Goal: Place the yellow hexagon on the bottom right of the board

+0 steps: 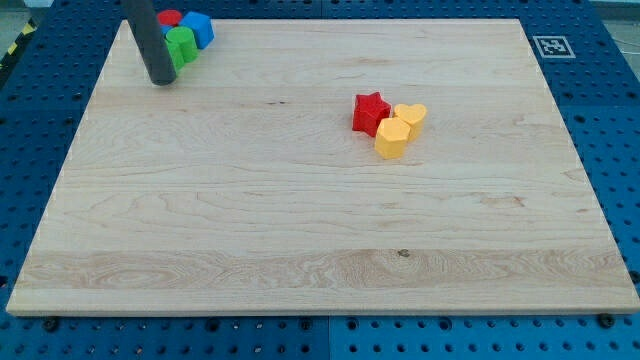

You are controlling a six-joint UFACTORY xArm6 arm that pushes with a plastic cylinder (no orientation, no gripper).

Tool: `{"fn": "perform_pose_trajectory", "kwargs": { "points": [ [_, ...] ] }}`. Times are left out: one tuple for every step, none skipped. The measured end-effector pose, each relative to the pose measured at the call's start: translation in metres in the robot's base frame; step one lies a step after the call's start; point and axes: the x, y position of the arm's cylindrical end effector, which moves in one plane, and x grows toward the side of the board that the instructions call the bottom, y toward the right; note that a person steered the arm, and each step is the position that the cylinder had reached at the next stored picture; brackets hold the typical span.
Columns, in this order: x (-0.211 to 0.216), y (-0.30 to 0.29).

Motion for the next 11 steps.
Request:
{"fn": "perform_pose_trajectory", "kwargs": {
  "points": [
    [0.005, 0.000],
    [0.024, 0.000],
    [0.068, 0.002],
    [0.073, 0.010],
    [0.075, 0.052],
    [0.075, 0.074],
    [0.075, 0.095],
    [0.074, 0.098],
    [0.053, 0.103],
    [0.024, 0.117],
    [0.018, 0.158]
  ]
}}
